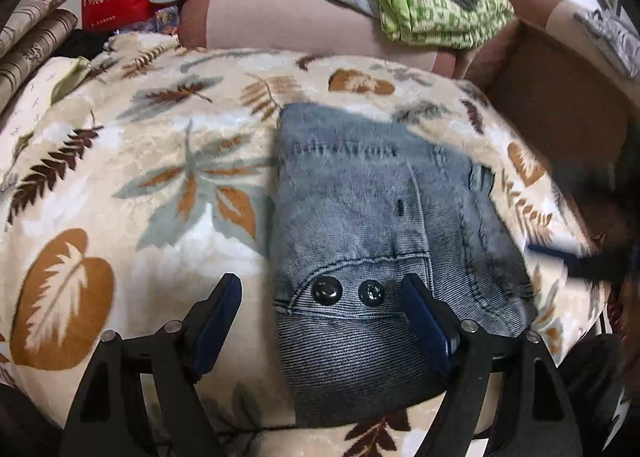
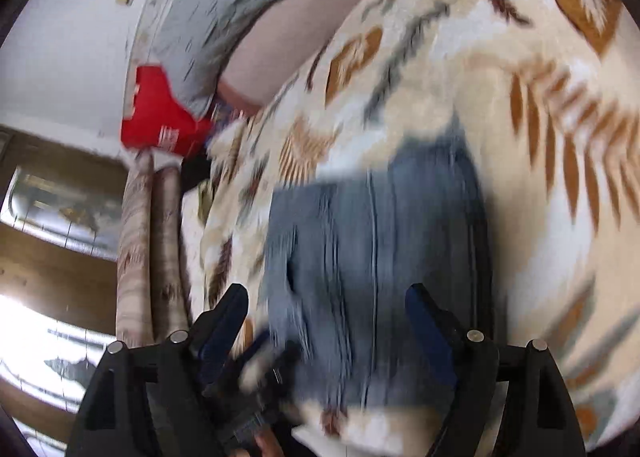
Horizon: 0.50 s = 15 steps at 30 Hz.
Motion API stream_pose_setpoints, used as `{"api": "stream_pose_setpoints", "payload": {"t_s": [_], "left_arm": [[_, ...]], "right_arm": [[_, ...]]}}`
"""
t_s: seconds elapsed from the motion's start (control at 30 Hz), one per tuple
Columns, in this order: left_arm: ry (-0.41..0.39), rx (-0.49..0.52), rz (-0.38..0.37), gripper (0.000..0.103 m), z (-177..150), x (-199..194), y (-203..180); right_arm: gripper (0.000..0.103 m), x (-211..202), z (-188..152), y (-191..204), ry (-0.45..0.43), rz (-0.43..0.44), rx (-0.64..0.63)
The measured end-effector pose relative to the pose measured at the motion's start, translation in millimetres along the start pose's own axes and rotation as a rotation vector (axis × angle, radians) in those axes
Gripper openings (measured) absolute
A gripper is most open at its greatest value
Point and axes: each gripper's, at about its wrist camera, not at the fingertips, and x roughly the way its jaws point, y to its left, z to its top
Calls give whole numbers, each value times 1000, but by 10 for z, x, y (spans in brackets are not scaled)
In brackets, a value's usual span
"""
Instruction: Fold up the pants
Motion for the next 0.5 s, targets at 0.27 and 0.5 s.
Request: {"api": "stream_pose_setpoints", "payload": {"t_s": [0.27, 0.5], "left_arm": [[-57, -29, 39, 82, 67, -195, -17], [35, 61, 95, 83, -22, 80, -233]], "right_arm": [[83, 105, -400, -345, 40, 21, 45], [87, 60, -394, -556, 21, 49, 63]]}}
